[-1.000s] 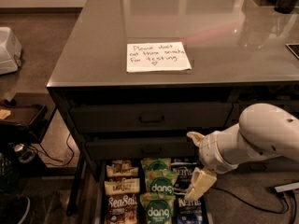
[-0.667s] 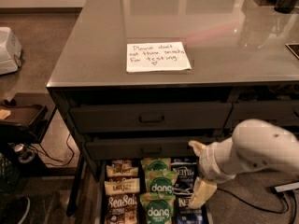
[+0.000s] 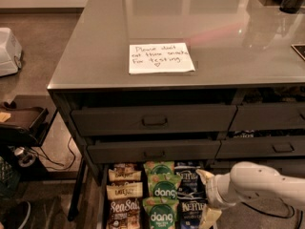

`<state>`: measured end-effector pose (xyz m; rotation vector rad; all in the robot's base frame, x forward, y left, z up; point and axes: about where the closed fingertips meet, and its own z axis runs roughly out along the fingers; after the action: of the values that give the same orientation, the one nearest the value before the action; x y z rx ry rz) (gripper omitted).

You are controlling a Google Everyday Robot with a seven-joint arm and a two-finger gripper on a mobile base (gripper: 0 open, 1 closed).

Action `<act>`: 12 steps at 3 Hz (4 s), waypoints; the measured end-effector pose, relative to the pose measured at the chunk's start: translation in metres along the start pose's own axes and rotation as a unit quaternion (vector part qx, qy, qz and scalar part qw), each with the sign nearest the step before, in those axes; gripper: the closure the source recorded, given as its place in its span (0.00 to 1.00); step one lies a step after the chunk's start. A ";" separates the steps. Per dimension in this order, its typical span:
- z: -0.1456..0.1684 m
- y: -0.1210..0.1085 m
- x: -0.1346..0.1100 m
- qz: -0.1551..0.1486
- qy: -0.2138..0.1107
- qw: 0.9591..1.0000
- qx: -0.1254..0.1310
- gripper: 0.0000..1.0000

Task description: Pick blue chip bag from bottom drawer and place on counter

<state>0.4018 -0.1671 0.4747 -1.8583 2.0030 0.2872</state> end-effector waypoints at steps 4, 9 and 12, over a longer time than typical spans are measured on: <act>0.095 0.023 0.060 -0.016 -0.009 1.000 -0.016 0.00; 0.222 -0.006 0.155 -0.042 -0.065 0.997 0.000 0.00; 0.263 0.000 0.175 0.010 -0.070 0.997 -0.023 0.00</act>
Offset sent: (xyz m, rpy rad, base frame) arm -0.0030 -0.0128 -0.0549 0.0202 0.0221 -0.0114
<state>0.4322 -0.2194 0.1642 -1.7928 1.9358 0.4595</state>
